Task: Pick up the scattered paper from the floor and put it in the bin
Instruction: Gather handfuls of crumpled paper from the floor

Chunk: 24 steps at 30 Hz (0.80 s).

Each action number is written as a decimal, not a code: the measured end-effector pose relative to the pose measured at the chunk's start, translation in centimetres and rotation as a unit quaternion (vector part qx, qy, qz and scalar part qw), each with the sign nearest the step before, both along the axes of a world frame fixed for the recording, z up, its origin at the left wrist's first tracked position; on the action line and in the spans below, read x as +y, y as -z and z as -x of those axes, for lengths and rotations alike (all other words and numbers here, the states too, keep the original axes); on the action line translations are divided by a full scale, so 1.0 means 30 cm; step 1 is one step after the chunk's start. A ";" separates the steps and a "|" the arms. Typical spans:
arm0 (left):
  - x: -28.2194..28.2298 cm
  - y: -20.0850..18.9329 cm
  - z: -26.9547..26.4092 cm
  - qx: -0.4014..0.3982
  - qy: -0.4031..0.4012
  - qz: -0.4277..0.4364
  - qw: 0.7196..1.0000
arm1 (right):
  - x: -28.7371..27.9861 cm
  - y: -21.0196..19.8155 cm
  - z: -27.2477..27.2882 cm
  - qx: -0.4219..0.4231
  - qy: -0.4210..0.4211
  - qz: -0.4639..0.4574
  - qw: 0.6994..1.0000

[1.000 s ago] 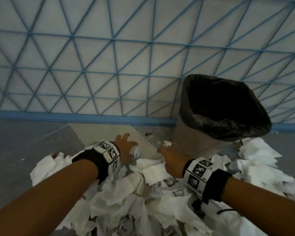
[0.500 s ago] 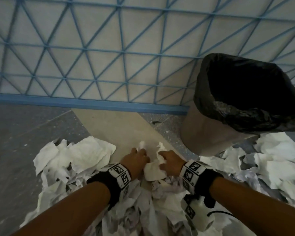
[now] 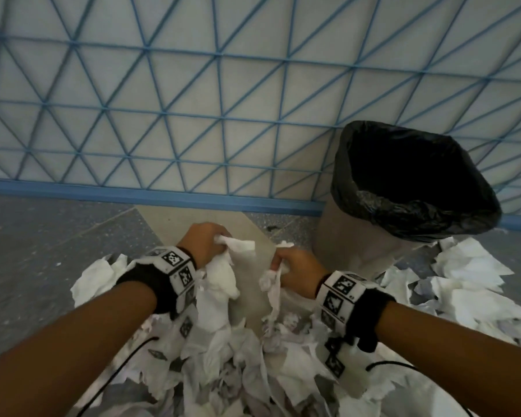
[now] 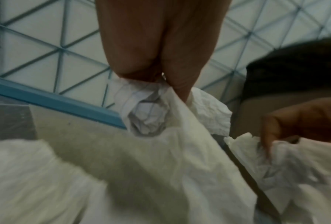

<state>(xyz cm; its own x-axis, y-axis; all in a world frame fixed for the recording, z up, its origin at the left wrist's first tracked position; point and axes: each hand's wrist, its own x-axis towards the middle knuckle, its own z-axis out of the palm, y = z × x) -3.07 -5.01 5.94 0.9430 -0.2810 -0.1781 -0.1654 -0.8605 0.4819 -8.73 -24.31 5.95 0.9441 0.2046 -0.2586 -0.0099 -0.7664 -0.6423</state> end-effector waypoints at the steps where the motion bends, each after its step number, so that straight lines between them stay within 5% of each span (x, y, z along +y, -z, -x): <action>1: 0.001 -0.042 -0.021 -0.012 -0.015 0.011 1.000 | -0.002 -0.065 0.001 -0.030 -0.002 -0.020 0.999; 8: -0.152 -0.430 -0.163 -0.155 -0.067 0.167 0.971 | -0.180 -0.551 -0.054 -0.269 0.115 -0.134 0.947; 12: -0.353 -0.613 -0.194 -0.246 -0.139 0.371 0.885 | -0.377 -0.649 -0.098 -0.385 0.265 -0.098 0.878; 16: -0.585 -0.648 -0.121 -0.327 -0.153 0.431 0.827 | -0.477 -0.594 -0.104 -0.407 0.337 -0.064 0.846; 18: -0.680 -0.601 -0.078 -0.296 -0.086 0.431 0.848 | -0.502 -0.536 -0.105 -0.337 0.311 0.019 0.888; 20: -0.727 -0.517 -0.063 -0.218 0.040 0.308 0.925 | -0.508 -0.483 -0.104 -0.204 0.238 0.102 0.944; 22: -0.735 -0.445 -0.051 -0.147 0.167 0.095 0.970 | -0.524 -0.480 -0.102 -0.151 0.218 0.123 0.956; 24: -0.705 -0.412 -0.044 -0.116 0.211 -0.019 0.970 | -0.546 -0.507 -0.102 -0.159 0.249 0.107 0.949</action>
<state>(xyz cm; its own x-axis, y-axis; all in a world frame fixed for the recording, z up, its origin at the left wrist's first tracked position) -1.76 -26.17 18.29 0.7613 -0.6484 0.0075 -0.6071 -0.7087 0.3595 -5.68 -40.69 21.15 0.9470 -0.3134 0.0710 -0.2373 -0.8311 -0.5030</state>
